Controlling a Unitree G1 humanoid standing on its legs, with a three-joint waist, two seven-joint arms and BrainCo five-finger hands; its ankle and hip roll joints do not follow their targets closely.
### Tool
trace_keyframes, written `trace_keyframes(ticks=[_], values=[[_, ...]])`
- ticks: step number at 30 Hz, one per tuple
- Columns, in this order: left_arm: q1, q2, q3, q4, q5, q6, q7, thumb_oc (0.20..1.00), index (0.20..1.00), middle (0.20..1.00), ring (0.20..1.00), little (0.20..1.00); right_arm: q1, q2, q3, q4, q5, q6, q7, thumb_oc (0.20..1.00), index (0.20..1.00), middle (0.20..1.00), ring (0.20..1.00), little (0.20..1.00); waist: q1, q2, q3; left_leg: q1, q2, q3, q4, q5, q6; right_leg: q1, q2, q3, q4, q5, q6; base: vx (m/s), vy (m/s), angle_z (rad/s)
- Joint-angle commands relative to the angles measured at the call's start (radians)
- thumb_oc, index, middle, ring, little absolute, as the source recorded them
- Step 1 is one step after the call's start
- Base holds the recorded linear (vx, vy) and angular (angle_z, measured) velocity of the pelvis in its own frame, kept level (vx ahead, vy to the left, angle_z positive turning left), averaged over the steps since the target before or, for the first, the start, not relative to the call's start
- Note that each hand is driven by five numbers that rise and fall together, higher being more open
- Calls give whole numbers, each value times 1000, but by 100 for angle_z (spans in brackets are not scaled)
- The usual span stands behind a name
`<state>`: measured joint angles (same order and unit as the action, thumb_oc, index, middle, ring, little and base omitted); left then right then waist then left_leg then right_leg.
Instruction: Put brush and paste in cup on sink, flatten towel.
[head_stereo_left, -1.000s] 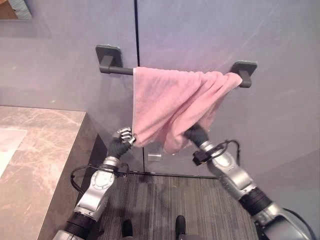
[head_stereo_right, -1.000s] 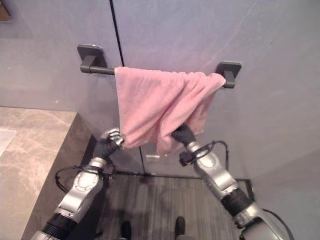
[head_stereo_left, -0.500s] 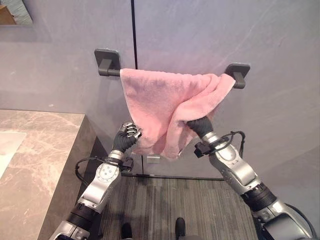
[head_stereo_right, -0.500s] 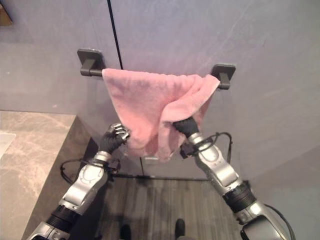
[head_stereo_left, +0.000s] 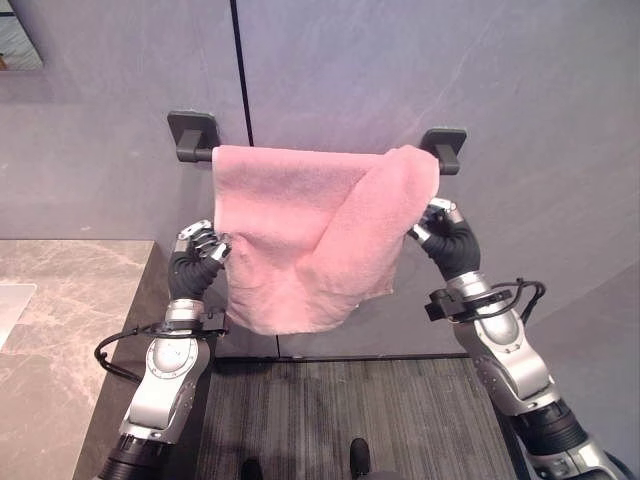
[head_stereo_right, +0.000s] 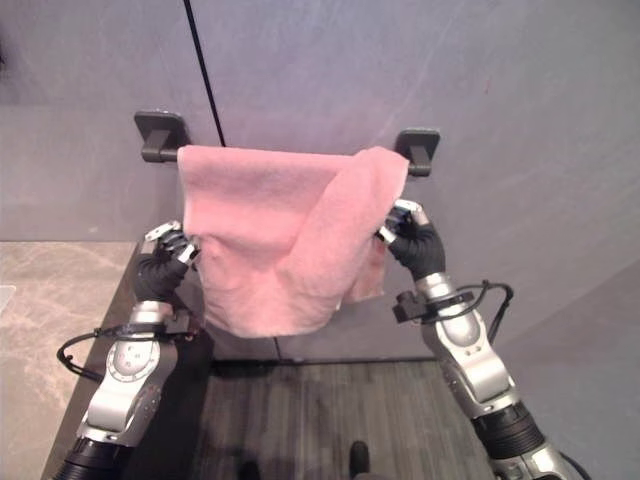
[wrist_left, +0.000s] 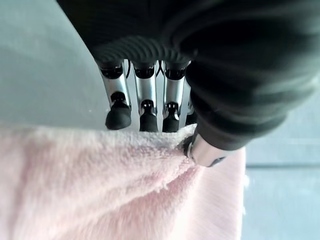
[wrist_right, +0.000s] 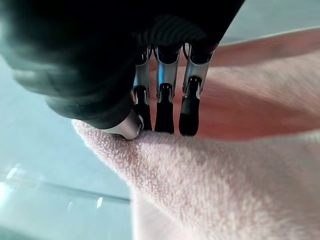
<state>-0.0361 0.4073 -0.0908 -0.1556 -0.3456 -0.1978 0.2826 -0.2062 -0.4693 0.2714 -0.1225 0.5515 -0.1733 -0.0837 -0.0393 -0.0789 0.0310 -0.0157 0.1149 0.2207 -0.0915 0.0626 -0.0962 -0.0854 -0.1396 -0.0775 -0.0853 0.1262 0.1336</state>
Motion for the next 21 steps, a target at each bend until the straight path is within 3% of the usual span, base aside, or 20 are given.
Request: trace_keyframes(ticks=[1,4,9,15,16,17,18,19,21], values=[[-29,33,7,11,12,-63,17,200,200,200,200,200,-40,12,-3,-11,54,-35,-6,200,200,200,200,200,19,-25,-33,3,28,31,4,4,-21,1,-61,-10,-2,51,75,0,0,0],[-21,33,3,33,18,-58,17,200,200,200,200,200,-40,11,-2,13,47,-26,-11,200,200,200,200,200,22,-23,-31,3,27,29,4,5,-21,4,-62,-14,-2,49,73,0,0,0],[-23,4,-61,232,17,-25,13,200,200,200,200,200,-49,46,33,159,50,0,-39,200,200,200,200,200,31,-20,-31,5,29,22,4,9,-20,12,-63,-23,-2,46,67,1,-2,1],[-40,-6,-112,339,39,1,-5,200,200,200,200,200,-53,65,40,179,20,4,-58,200,200,200,200,200,28,-15,-31,1,29,19,4,12,-22,12,-60,-27,-2,44,64,5,-1,3],[-41,-7,-119,347,43,4,-6,200,200,200,200,200,-48,67,38,180,18,3,-58,407,407,407,407,407,28,-14,-31,0,29,17,4,12,-22,12,-60,-29,-2,43,63,10,-5,5],[-42,-7,-121,353,45,6,-8,200,200,200,200,200,-44,68,37,181,14,4,-58,561,561,561,561,561,27,-14,-31,0,29,17,4,13,-22,13,-60,-29,-2,43,63,12,-6,4],[-44,-8,-127,354,50,3,-9,200,200,200,200,200,-42,69,40,186,11,3,-59,940,940,940,940,940,27,-14,-31,0,29,16,4,13,-22,14,-59,-29,-2,43,62,0,0,0],[-46,-7,-130,355,52,4,-9,200,200,200,200,200,-42,69,43,184,10,4,-59,1000,1000,1000,1000,1000,27,-14,-31,0,29,16,4,13,-22,15,-59,-29,-2,42,62,0,0,0],[-45,-6,-138,359,65,8,-15,200,200,200,200,200,-37,65,45,184,0,9,-55,1000,1000,1000,1000,1000,26,-13,-32,2,30,15,4,11,-22,17,-59,-29,-2,41,62,0,0,0]])
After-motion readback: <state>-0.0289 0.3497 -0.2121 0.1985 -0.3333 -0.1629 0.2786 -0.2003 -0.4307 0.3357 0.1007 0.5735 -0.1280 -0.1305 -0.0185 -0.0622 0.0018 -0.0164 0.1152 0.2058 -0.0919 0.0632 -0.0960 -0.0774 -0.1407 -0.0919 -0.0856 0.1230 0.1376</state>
